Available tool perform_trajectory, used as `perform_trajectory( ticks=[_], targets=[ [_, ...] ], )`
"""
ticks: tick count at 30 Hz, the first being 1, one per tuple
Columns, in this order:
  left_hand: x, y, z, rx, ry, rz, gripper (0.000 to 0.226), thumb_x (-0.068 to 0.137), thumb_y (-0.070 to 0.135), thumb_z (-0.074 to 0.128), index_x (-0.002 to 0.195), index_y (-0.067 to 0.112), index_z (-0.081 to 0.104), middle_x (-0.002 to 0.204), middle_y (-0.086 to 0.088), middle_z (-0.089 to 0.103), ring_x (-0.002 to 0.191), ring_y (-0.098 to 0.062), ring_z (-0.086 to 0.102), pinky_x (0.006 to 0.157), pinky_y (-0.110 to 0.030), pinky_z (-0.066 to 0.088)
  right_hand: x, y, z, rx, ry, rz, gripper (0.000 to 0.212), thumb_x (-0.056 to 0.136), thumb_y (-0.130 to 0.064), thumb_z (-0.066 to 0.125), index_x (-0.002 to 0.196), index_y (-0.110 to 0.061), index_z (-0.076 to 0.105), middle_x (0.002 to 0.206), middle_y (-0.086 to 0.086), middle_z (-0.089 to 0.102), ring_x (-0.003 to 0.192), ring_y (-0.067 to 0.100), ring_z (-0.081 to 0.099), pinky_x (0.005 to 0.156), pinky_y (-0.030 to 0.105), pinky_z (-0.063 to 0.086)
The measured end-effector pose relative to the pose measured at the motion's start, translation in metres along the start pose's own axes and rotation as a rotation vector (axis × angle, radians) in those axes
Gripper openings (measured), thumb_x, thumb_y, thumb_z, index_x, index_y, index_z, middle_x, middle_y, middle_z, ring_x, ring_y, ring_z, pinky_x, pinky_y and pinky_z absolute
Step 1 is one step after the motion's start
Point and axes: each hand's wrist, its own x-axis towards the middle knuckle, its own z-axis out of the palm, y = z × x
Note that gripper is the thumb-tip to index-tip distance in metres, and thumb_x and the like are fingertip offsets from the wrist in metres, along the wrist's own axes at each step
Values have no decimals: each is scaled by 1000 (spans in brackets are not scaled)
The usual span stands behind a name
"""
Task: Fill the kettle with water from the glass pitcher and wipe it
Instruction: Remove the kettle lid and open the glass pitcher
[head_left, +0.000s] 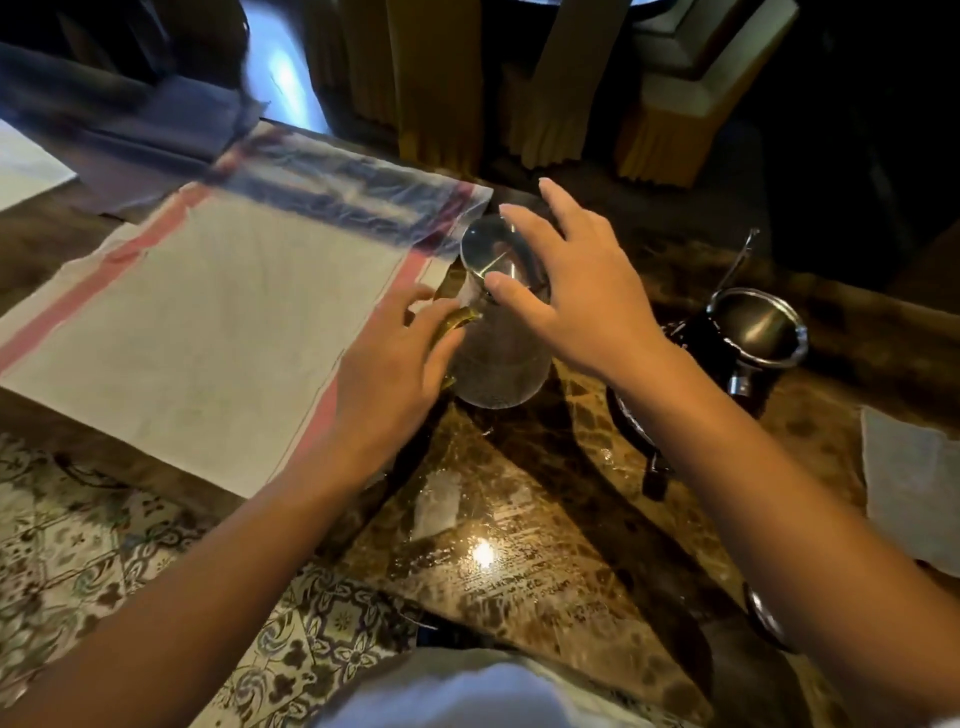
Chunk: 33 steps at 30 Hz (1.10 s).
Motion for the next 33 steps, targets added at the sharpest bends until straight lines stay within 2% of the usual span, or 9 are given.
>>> perform_trajectory(
  ticks=[4, 7, 10, 15, 18, 21, 26, 30, 33],
  targets=[
    [1, 0, 3, -159, -23, 3, 35, 106, 30, 55, 138, 18, 61, 113, -4, 73, 95, -15, 66, 74, -25, 51, 12, -10, 10, -81, -16, -11, 66, 99, -68, 49, 158, -39, 38, 171, 2, 27, 152, 31, 30, 118, 55, 33],
    [2, -3, 2, -224, -51, -1, 35, 106, 29, 54, 138, 17, 60, 105, -5, 75, 87, -18, 70, 72, -36, 60, 20, -12, 18, -112, -21, -36, 66, 99, -68, 48, 158, -40, 39, 169, 3, 32, 150, 32, 32, 116, 54, 34],
    [2, -7, 5, -282, -91, -3, 32, 107, 28, 52, 136, 14, 57, 99, -4, 73, 82, -17, 70, 70, -37, 60, 25, -14, 28, -141, 25, -32, 64, 98, -68, 50, 155, -38, 44, 161, 3, 44, 143, 32, 41, 111, 51, 42],
    [5, -16, 18, -689, -295, -139, 25, 111, 23, 40, 132, 11, 45, 66, 3, 56, 56, -10, 59, 56, -28, 51, 27, -9, 39, -90, 155, -39, 63, 95, -72, 53, 145, -33, 58, 144, 0, 59, 129, 24, 54, 98, 39, 47],
    [2, -12, 26, -642, -180, -133, 28, 110, 21, 39, 132, 6, 46, 66, 5, 48, 56, -13, 52, 50, -19, 35, 29, -7, 40, -71, 167, -52, 63, 95, -73, 53, 142, -33, 61, 139, -1, 62, 125, 21, 57, 95, 37, 49],
    [-1, -9, 32, -599, -104, -127, 33, 108, 22, 40, 134, 2, 47, 69, 9, 49, 61, -6, 54, 50, -14, 34, 30, -7, 37, -84, 167, -56, 61, 96, -72, 52, 141, -33, 62, 136, -3, 64, 120, 19, 60, 90, 33, 49],
    [-1, -8, 36, -625, -37, -91, 39, 107, 27, 37, 133, 1, 48, 76, -13, 61, 65, -15, 56, 51, -30, 40, 33, -9, 31, -119, 132, -65, 57, 95, -68, 52, 141, -35, 61, 134, -6, 64, 117, 16, 60, 86, 27, 44],
    [-3, -4, 38, -611, -35, -113, 43, 108, 32, 34, 134, 1, 48, 68, -2, 52, 59, -12, 51, 48, -23, 32, 39, -7, 24, -149, 81, -102, 58, 94, -69, 51, 142, -36, 60, 135, -8, 65, 115, 17, 60, 82, 27, 42],
    [-4, -4, 40, -603, -25, -120, 43, 108, 32, 34, 135, 2, 48, 70, -6, 56, 59, -14, 53, 48, -26, 34, 43, -6, 20, -114, 44, -117, 57, 93, -67, 54, 140, -35, 62, 131, -10, 66, 109, 18, 60, 81, 26, 40]
  ],
)
